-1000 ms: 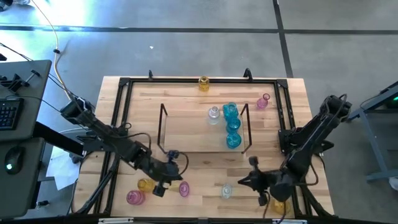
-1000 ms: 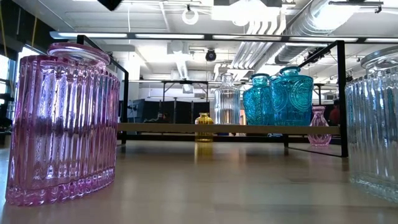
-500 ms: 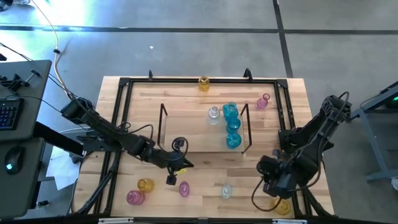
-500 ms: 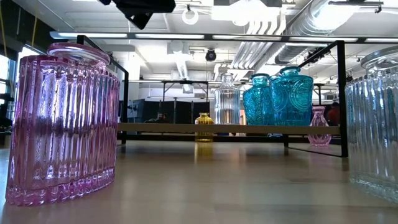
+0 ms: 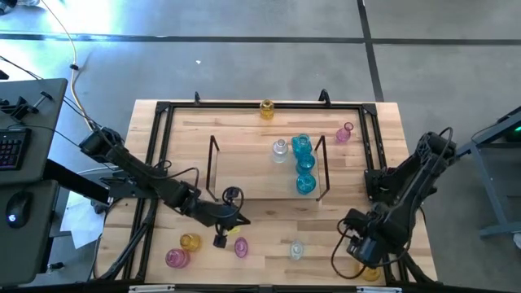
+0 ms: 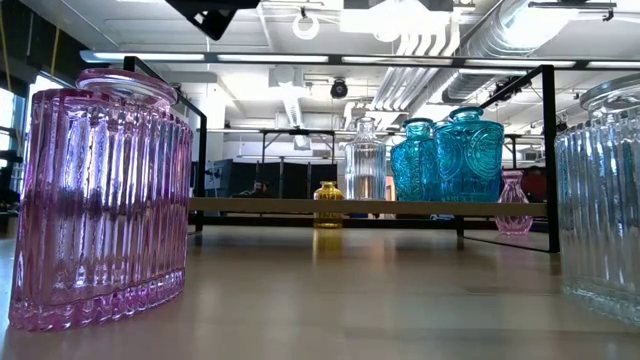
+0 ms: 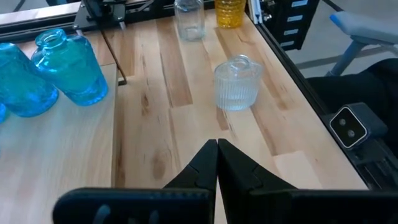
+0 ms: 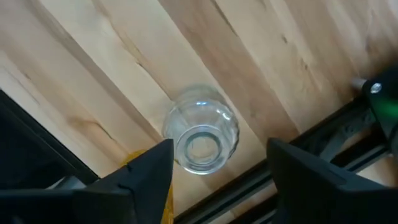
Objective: Sort vases onto shelf
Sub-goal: Put the right transparent vase aligned with the other transparent vase on the shelf
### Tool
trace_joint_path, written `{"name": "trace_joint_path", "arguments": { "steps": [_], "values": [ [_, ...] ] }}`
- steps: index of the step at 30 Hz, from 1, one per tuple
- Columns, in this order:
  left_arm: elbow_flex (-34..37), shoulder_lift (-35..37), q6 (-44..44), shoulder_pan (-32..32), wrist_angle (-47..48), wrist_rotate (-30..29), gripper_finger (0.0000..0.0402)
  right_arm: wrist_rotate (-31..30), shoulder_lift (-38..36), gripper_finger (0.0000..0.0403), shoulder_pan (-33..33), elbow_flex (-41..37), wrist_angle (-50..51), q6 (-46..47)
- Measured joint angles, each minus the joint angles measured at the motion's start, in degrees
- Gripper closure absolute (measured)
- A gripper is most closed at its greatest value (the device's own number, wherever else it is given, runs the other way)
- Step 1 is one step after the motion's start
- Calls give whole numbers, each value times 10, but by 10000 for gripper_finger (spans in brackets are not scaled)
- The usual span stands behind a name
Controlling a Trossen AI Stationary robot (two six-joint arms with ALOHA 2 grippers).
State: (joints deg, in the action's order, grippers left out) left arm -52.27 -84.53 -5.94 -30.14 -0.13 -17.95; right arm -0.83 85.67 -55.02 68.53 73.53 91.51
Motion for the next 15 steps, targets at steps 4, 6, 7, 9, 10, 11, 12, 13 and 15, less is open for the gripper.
{"name": "trace_joint_path", "arguments": {
  "steps": [4,6,7,9,10,11,12,13,15],
  "values": [
    [0,0,-13,-1,6,-6,401,18,28,140,-1,0,-6,0],
    [0,0,-15,-1,7,-6,401,30,39,139,-1,0,-5,-1],
    [0,0,-14,-1,7,-6,401,32,43,139,-1,0,-5,-2],
    [0,0,-14,-1,7,-7,401,34,49,139,-1,0,-6,-3],
    [0,0,-14,-1,7,-7,401,33,50,139,-1,0,-6,-3],
    [0,0,-14,-1,7,-7,401,33,51,139,-1,0,-6,-3],
    [0,0,-14,-1,7,-7,401,33,51,139,-1,0,-6,-3],
    [0,0,-15,-1,8,-7,401,29,51,139,-1,0,-7,-3],
    [0,0,-15,-1,12,-7,401,22,51,139,-1,0,-8,-4]
  ]
}}
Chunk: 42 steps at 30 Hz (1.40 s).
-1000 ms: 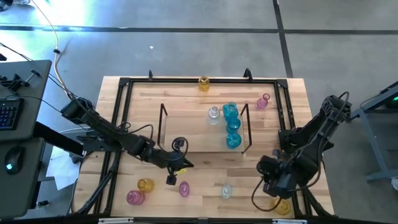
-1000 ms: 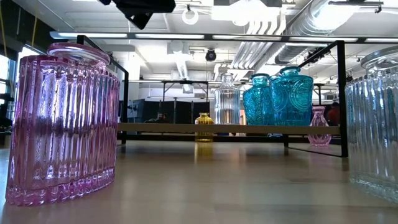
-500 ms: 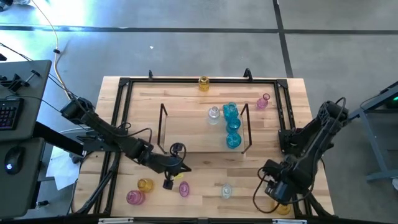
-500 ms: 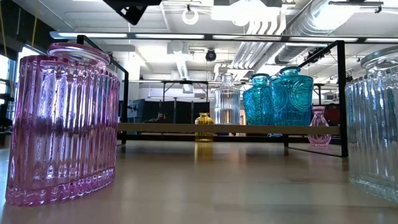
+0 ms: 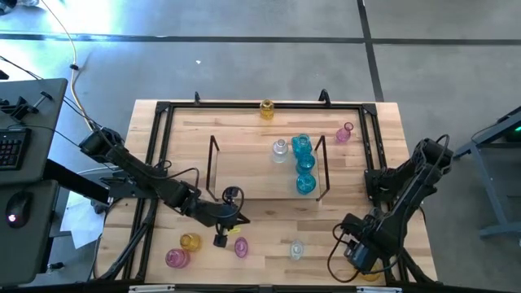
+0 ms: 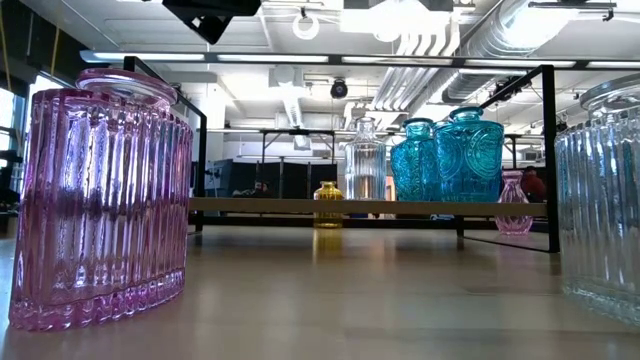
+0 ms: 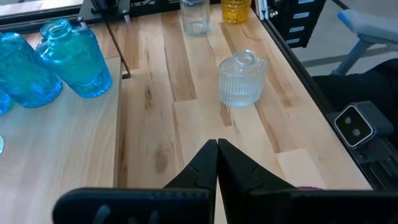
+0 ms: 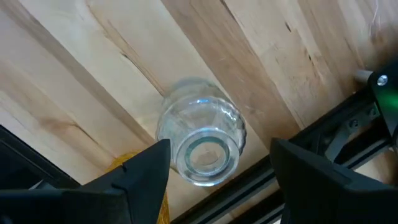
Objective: Sort vases onto shelf
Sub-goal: Put the right transparent vase aligned with the other transparent vase on the shelf
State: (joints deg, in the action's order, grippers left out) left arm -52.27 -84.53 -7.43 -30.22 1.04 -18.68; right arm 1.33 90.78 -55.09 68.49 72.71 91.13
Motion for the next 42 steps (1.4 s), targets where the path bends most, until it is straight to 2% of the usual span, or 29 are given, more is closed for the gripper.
{"name": "trace_joint_path", "arguments": {
  "steps": [6,18,26,30,39,42],
  "values": [
    [0,0,-2,-2,13,0,401,-27,0,139,-1,0,-25,2],
    [0,0,-11,-3,22,-7,401,-10,26,139,-10,0,-14,6],
    [0,0,-15,-6,24,-7,401,-23,26,142,-45,0,-21,55],
    [0,0,-27,-6,39,-7,401,-30,26,168,-50,0,-23,64],
    [0,9,-55,-22,94,-11,401,-47,24,279,-49,0,-21,34],
    [0,24,-48,-27,103,-24,401,-47,24,289,-45,0,-21,23]
  ]
}}
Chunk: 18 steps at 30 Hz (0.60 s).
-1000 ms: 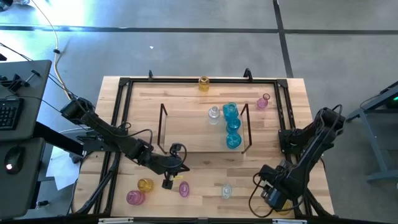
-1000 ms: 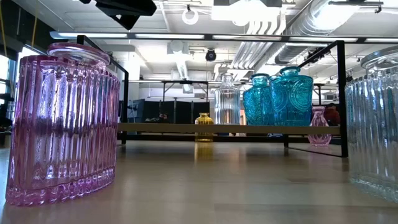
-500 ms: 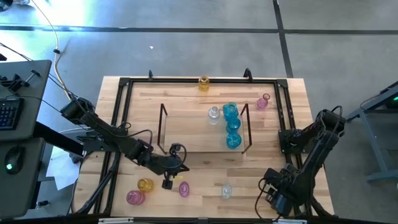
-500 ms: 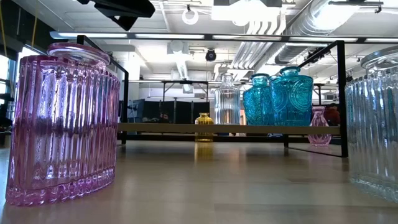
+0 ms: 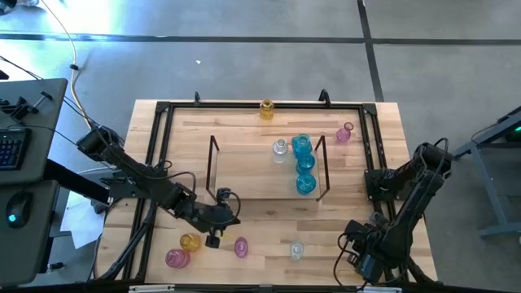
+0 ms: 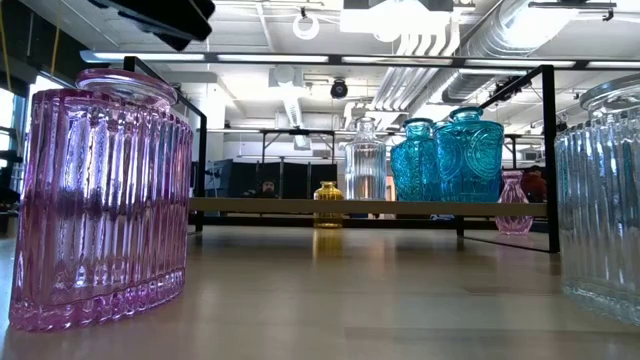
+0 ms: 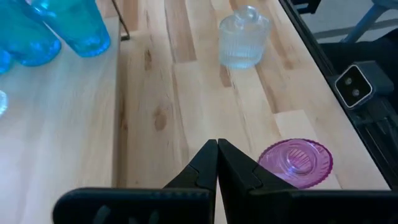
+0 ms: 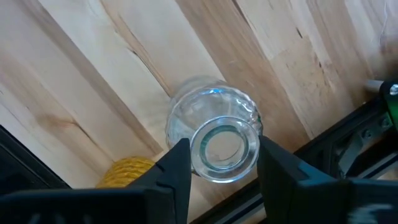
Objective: Sort vases onto shelf
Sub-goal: Put the right transparent vase aligned with the other transparent vase on the shelf
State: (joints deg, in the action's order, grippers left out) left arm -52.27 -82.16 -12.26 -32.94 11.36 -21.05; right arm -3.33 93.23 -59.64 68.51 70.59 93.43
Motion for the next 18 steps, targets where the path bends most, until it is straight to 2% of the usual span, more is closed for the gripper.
{"name": "trace_joint_path", "arguments": {
  "steps": [6,13,18],
  "values": [
    [5,40,12,2,7,-23,401,2,0,280,12,0,-3,-35],
    [134,116,44,34,-163,-2,401,4,0,283,29,4,-9,-85],
    [223,192,65,68,-272,-2,401,-2,1,283,44,43,-12,-114]
  ]
}}
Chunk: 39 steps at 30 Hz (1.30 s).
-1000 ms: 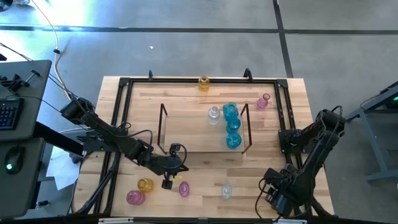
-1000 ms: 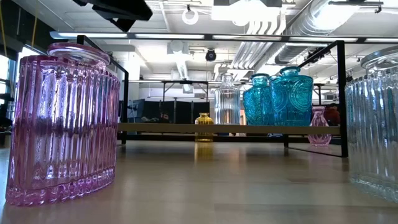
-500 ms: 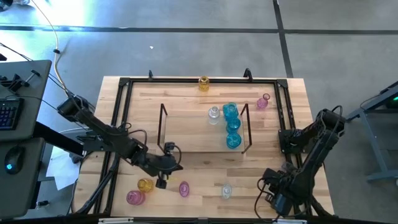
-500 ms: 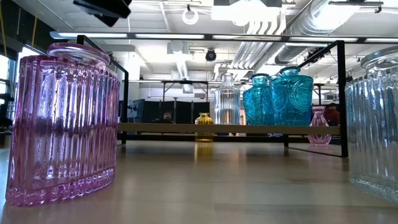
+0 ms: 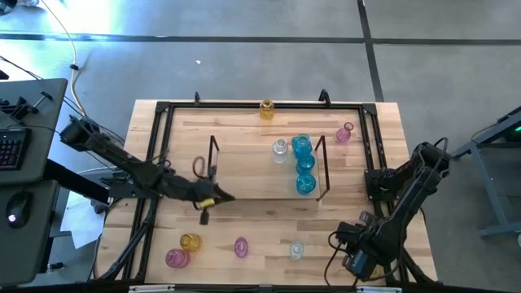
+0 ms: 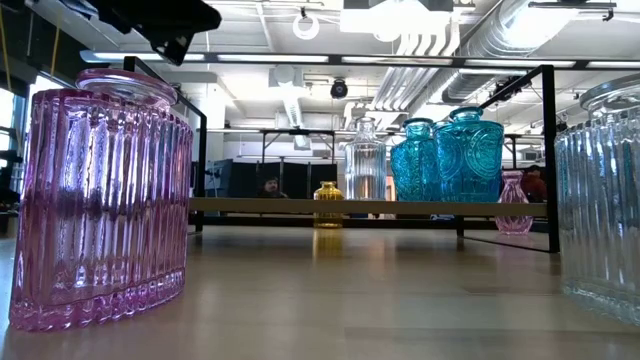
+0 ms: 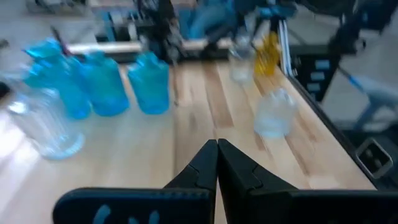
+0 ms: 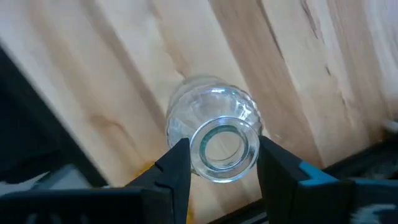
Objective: Sort vases onto shelf
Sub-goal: Put the right transparent vase aligned with the other transparent vase on the shelf
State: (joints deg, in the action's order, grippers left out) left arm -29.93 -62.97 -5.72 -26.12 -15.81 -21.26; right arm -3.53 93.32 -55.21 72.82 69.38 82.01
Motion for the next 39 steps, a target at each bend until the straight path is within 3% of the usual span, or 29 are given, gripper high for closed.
{"name": "trace_joint_path", "arguments": {
  "steps": [9,16,21,28,34,39],
  "values": [
    [36,97,51,39,-46,3,401,-50,0,283,34,110,7,-105],
    [36,142,98,57,-44,2,401,-108,0,283,76,207,9,-285],
    [36,158,122,76,-42,0,401,-159,0,283,142,261,17,-446],
    [36,153,112,104,-35,-1,401,-143,0,283,281,287,-6,-648],
    [36,136,90,109,-22,4,401,-89,21,283,410,287,-10,-755],
    [37,126,85,109,-16,5,401,-53,62,283,475,287,-11,-822]
  ]
}}
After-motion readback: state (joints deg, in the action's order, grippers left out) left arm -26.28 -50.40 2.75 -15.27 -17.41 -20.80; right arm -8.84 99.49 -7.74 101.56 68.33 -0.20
